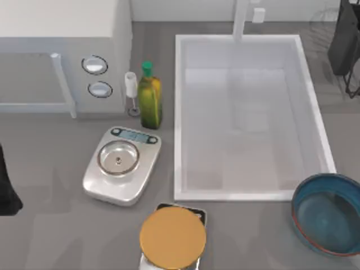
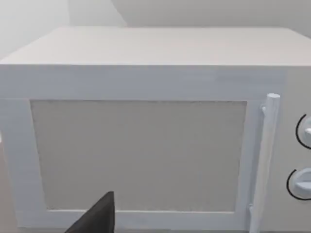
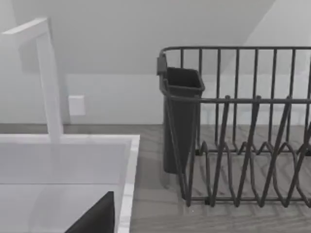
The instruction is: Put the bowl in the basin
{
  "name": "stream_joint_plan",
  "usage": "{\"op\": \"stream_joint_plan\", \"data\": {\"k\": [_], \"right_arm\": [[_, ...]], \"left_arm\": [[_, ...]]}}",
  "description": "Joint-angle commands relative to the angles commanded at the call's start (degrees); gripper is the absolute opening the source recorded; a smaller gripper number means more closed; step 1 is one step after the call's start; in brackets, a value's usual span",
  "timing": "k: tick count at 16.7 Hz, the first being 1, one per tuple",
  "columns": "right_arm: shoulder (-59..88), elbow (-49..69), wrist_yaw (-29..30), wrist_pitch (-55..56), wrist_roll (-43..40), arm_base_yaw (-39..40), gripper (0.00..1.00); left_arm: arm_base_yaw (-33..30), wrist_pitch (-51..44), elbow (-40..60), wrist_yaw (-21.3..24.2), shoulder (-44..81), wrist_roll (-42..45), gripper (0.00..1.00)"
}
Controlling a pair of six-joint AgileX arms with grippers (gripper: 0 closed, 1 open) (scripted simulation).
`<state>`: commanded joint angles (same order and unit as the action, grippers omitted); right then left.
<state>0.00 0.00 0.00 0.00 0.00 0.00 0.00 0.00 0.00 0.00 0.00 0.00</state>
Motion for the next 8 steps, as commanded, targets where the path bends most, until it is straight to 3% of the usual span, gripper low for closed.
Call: {"op": "stream_joint_plan", "data": {"k": [4, 8], "right_arm": [[1.94, 1.96, -0.05, -1.91, 0.29, 0.34, 1.0], [13.04, 11.83, -0.06, -12.24, 1.69, 1.74, 1.0]], "left_arm": [[0.0, 0.0, 0.0, 0.0, 0.0, 0.0, 1.0], [0.0, 0.0, 0.0, 0.0, 0.0, 0.0, 1.0]]}}
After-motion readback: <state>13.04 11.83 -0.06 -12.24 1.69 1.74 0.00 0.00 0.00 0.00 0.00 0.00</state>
